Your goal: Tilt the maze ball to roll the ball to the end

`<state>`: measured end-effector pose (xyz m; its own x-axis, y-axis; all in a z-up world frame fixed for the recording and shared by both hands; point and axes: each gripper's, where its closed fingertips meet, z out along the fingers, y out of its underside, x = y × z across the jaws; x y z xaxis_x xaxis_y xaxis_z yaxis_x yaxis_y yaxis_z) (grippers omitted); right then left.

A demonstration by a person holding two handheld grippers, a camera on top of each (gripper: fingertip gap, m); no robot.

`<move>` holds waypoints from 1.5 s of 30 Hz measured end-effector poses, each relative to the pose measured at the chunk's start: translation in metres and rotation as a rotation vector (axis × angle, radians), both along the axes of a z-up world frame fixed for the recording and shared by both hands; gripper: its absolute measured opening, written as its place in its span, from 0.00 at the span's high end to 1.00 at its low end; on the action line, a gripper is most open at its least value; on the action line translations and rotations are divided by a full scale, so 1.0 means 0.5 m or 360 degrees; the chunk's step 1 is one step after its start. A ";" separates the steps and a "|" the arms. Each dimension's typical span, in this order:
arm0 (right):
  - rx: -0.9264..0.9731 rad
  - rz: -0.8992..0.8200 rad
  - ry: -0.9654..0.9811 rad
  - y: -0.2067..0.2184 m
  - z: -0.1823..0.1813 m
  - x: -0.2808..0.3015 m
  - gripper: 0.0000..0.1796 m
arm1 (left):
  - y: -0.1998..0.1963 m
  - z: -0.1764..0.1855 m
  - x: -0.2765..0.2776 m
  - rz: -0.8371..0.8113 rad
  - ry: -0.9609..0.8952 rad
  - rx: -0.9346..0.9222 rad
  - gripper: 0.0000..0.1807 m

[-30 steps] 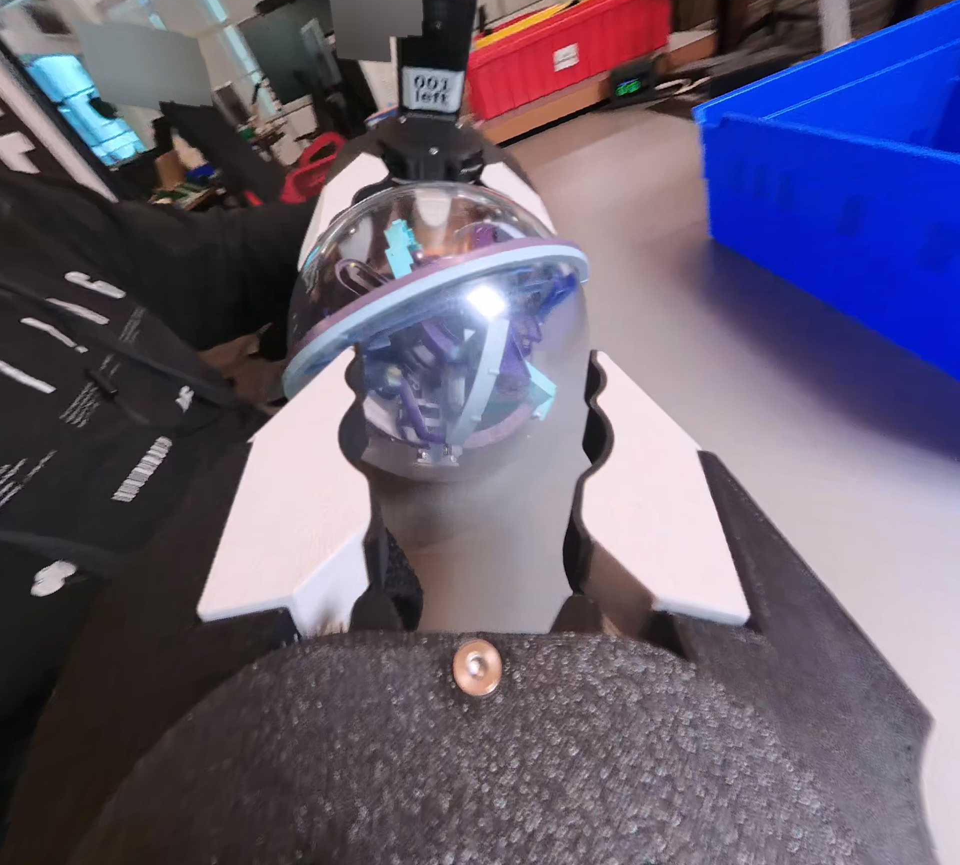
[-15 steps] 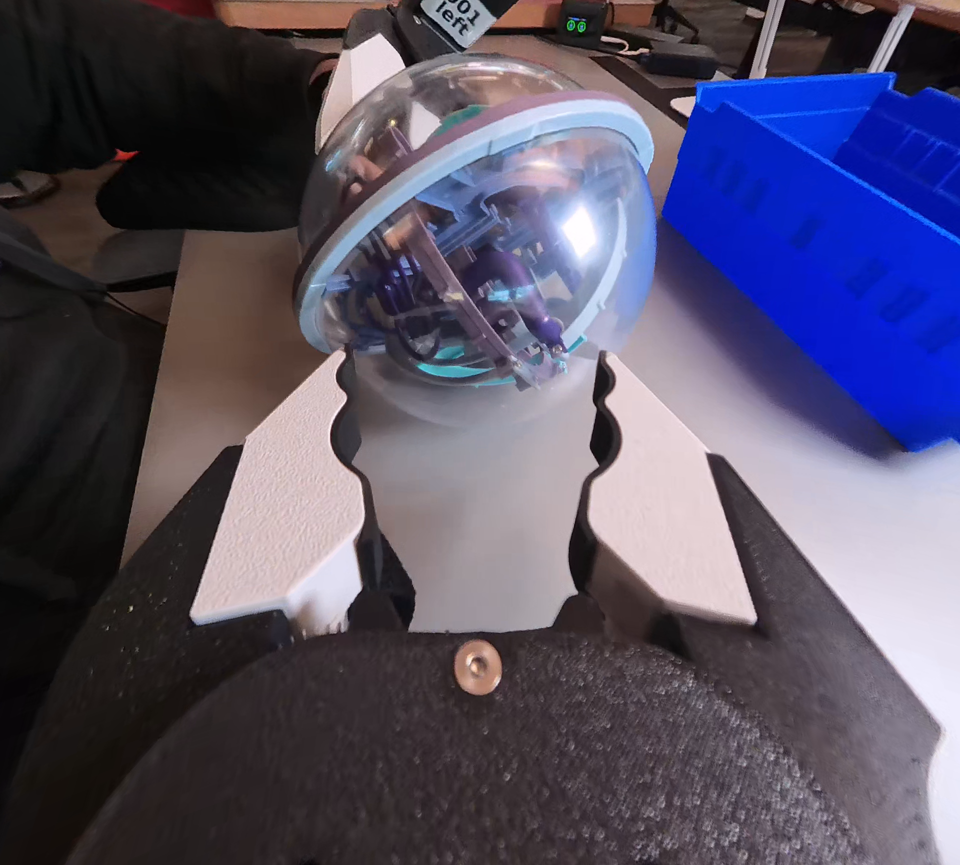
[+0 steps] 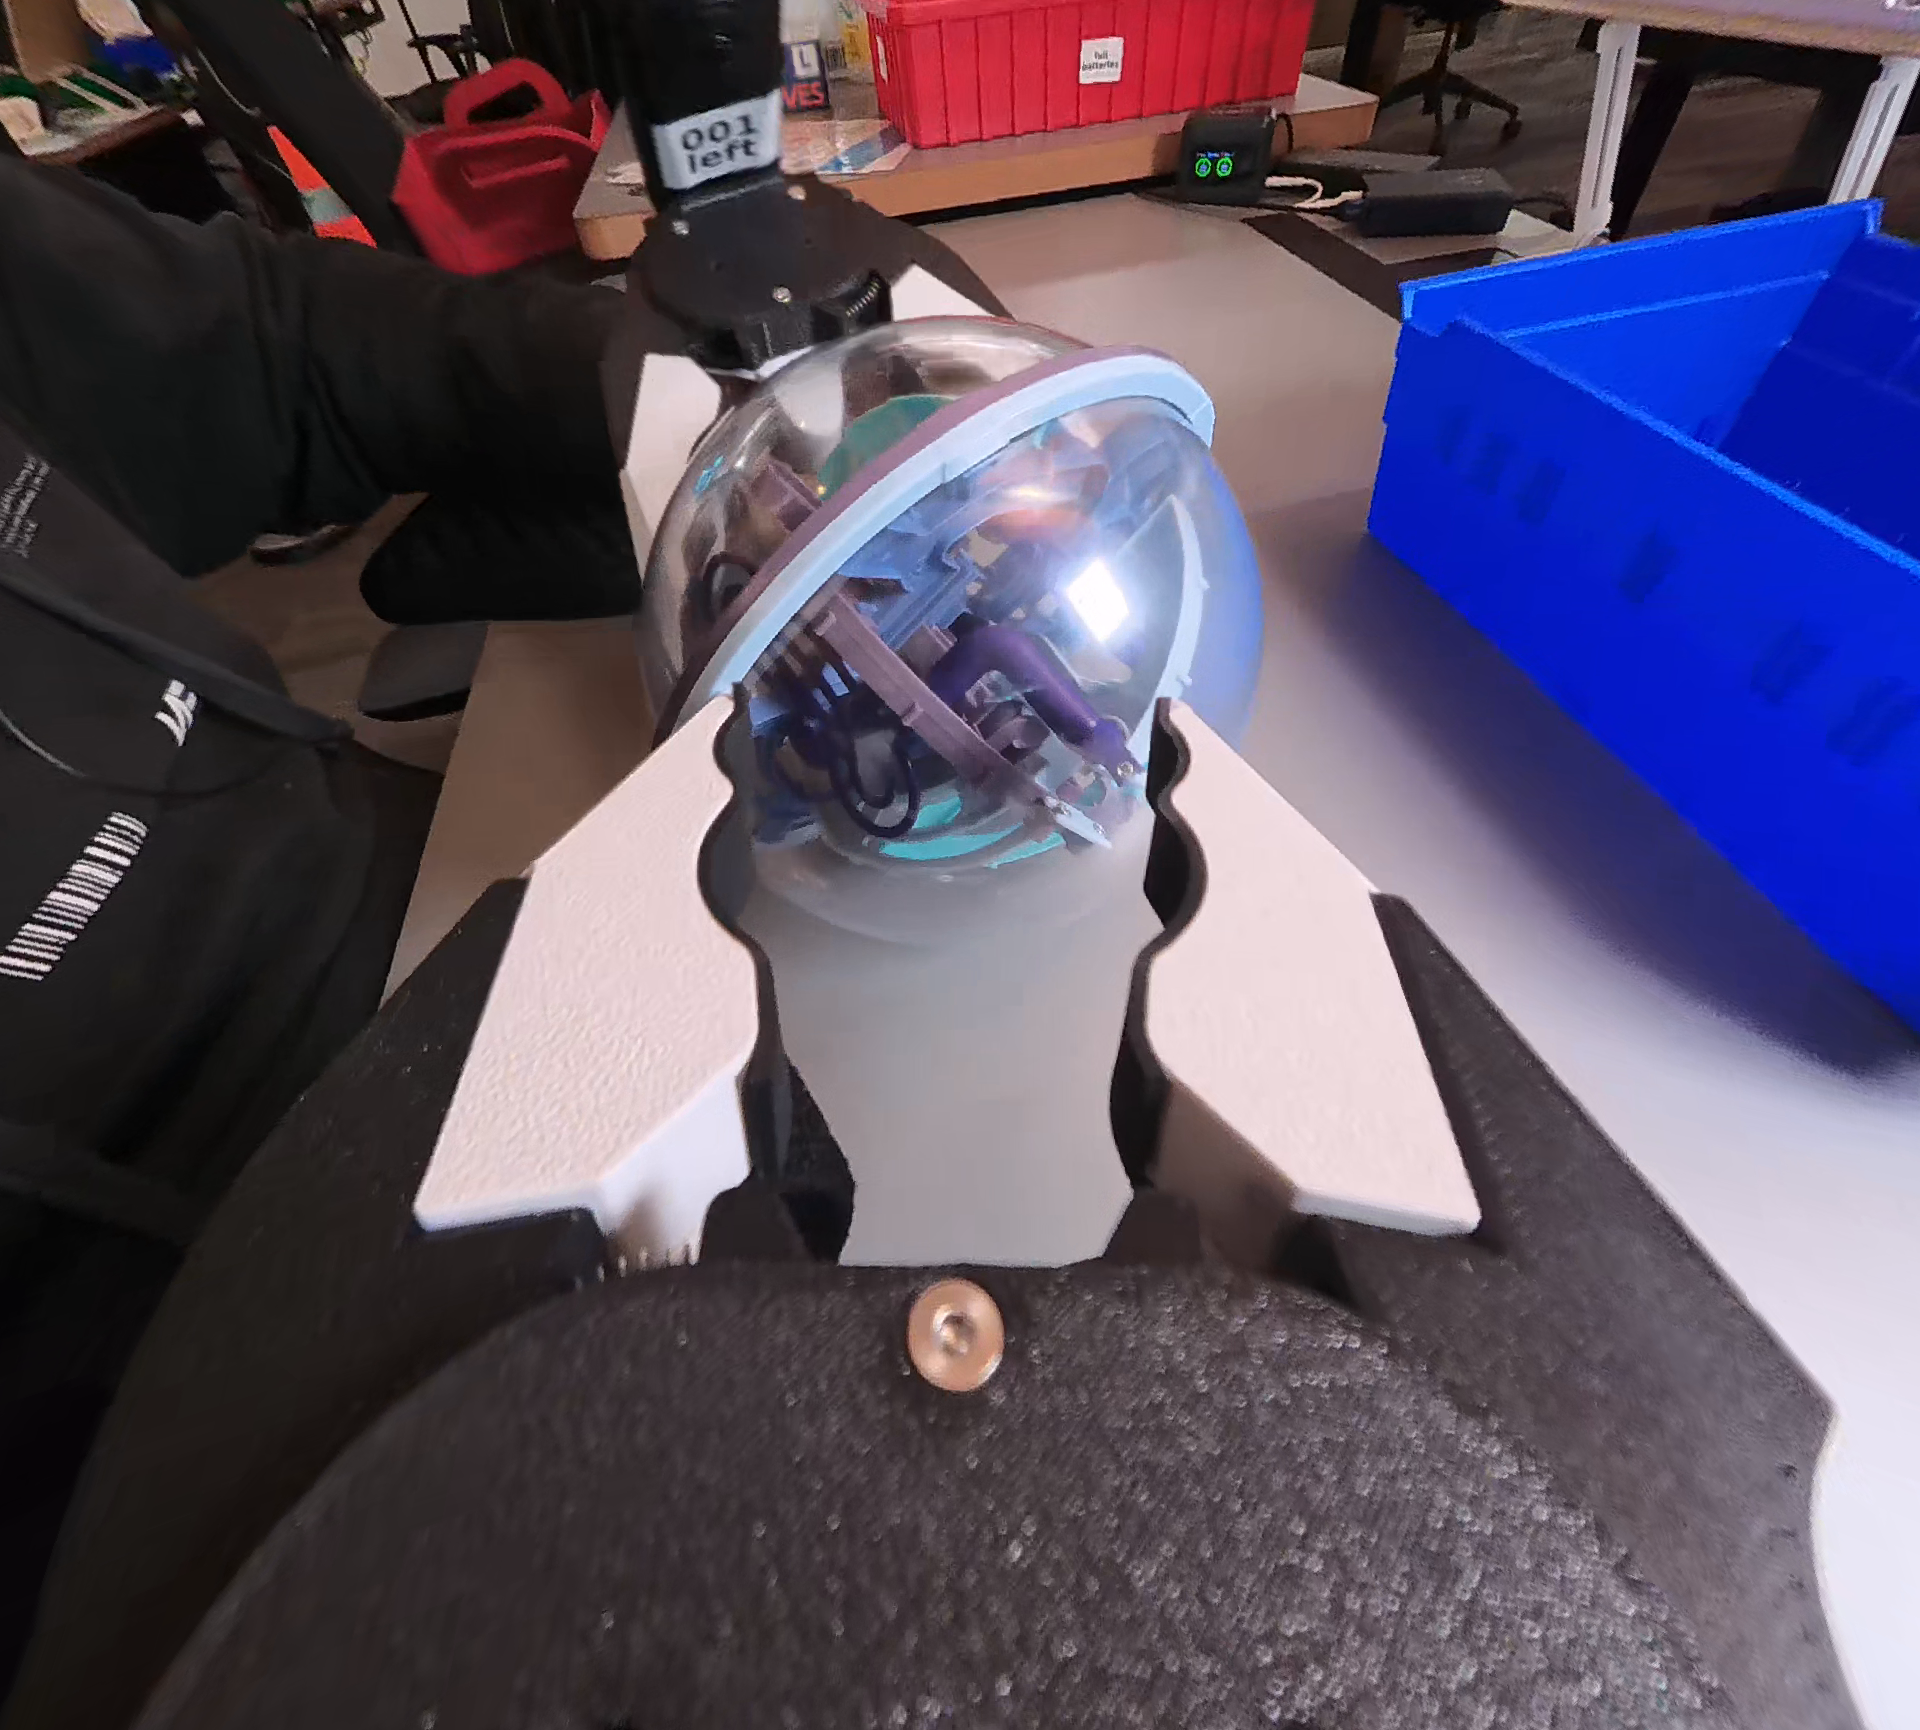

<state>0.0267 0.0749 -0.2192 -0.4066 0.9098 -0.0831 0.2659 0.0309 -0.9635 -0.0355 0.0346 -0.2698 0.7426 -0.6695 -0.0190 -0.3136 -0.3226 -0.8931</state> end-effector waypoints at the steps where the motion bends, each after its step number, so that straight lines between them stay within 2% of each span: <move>1: 0.0010 -0.0001 -0.0004 -0.002 0.003 -0.004 0.59 | 0.003 0.006 0.000 0.0002 0.0072 0.0061 0.19; 4: 0.0033 0.0016 -0.0010 -0.011 0.016 -0.016 0.60 | 0.010 0.016 0.007 -0.0027 0.0256 0.0176 0.16; 7: 0.0076 0.0026 -0.0014 -0.013 0.029 -0.029 0.60 | 0.016 0.011 0.007 -0.0041 0.0363 0.0155 0.12; 13: 0.0067 0.0006 0.0044 -0.022 0.057 -0.058 0.59 | 0.017 0.000 -0.002 0.0040 0.0207 0.0129 0.12; 19: 0.0031 -0.0034 0.0086 0.003 0.051 -0.039 0.55 | 0.018 0.000 -0.009 0.0077 0.0109 0.0139 0.12; 25: 0.0147 -0.0029 -0.0020 0.036 -0.029 0.007 0.51 | 0.022 0.005 -0.010 -0.0006 0.0046 0.0053 0.13; 29: 0.0287 0.0020 -0.0024 0.019 -0.050 0.001 0.46 | 0.026 0.045 0.000 -0.0146 -0.0232 -0.0106 0.26; 31: 0.0330 0.0018 -0.0046 0.019 -0.061 -0.003 0.46 | 0.037 0.057 0.001 -0.0166 -0.0267 -0.0129 0.25; 39: 0.0081 -0.0017 -0.0061 0.036 -0.070 0.000 0.46 | 0.068 0.064 0.012 -0.0219 -0.0308 -0.0258 0.23; 45: -0.0059 -0.0055 0.0045 0.032 -0.022 -0.005 0.48 | 0.056 0.042 0.006 -0.0373 -0.0486 -0.0425 0.23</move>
